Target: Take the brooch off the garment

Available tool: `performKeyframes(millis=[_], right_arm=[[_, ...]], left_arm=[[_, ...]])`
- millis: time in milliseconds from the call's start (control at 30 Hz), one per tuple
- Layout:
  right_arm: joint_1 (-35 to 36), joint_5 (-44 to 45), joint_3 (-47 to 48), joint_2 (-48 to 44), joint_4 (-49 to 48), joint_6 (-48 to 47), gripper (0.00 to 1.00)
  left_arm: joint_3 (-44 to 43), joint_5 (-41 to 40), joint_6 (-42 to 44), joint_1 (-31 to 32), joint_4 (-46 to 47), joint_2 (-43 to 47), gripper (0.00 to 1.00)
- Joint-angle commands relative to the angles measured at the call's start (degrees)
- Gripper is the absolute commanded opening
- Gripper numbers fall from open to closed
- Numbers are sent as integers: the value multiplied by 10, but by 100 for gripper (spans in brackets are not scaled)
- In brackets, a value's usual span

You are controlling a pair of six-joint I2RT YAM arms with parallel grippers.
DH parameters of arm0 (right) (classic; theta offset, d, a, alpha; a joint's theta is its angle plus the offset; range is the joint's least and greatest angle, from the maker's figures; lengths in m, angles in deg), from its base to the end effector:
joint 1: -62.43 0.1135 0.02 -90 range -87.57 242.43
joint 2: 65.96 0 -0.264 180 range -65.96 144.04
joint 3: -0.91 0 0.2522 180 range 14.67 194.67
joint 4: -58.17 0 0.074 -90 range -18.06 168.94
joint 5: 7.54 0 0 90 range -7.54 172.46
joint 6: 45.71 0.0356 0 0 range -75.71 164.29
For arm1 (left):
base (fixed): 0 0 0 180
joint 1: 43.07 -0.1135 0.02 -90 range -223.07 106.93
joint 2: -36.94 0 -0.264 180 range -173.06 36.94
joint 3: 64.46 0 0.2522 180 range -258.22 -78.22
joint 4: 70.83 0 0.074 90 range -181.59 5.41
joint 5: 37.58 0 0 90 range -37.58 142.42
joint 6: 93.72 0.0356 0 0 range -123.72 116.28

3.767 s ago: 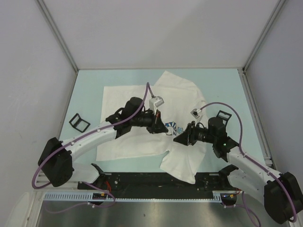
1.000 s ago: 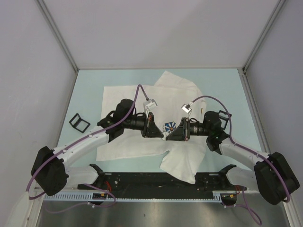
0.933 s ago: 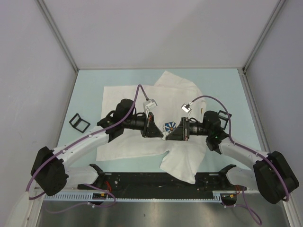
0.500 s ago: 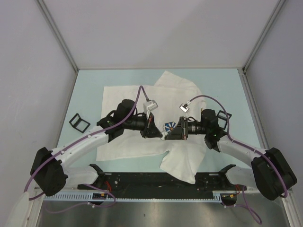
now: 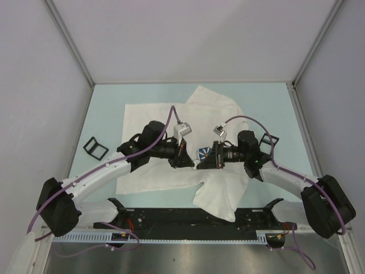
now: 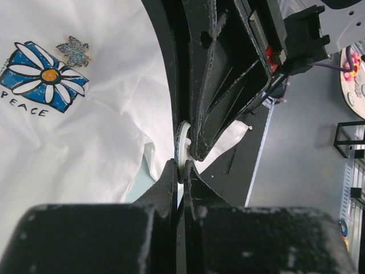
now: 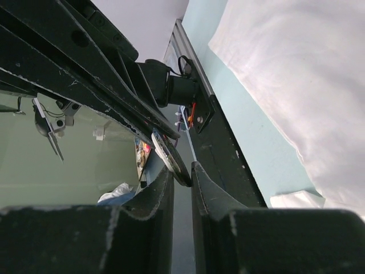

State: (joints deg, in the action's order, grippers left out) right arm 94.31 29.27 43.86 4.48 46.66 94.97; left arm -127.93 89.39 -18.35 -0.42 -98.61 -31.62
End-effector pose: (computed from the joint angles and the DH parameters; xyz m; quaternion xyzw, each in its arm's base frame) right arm 0.1947 0.1546 0.2196 -0.1492 0.7485 0.6238 0.1687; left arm 0.1773 -0.1924 0.2813 0.3487 0.7715 -0.4618 0.2645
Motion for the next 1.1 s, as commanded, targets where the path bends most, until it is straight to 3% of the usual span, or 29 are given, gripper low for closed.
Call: performKeyframes(millis=[0, 233, 433, 600, 900, 1067], right_arm=[[8, 83, 47, 3, -12, 14, 15], [9, 126, 49, -6, 12, 26, 5], [10, 159, 48, -6, 19, 44, 3], [19, 195, 48, -14, 32, 50, 3], [41, 347, 26, -93, 73, 43, 9], [46, 360, 23, -111, 83, 39, 11]], left_arm=[[-34, 60, 21, 41, 29, 15, 0], [-35, 50, 26, 47, 22, 18, 0], [-37, 35, 34, 55, 15, 25, 0], [-35, 21, 36, 59, 12, 30, 0], [-35, -15, 20, 58, 8, 23, 0], [-32, -21, 7, 51, 20, 24, 0]])
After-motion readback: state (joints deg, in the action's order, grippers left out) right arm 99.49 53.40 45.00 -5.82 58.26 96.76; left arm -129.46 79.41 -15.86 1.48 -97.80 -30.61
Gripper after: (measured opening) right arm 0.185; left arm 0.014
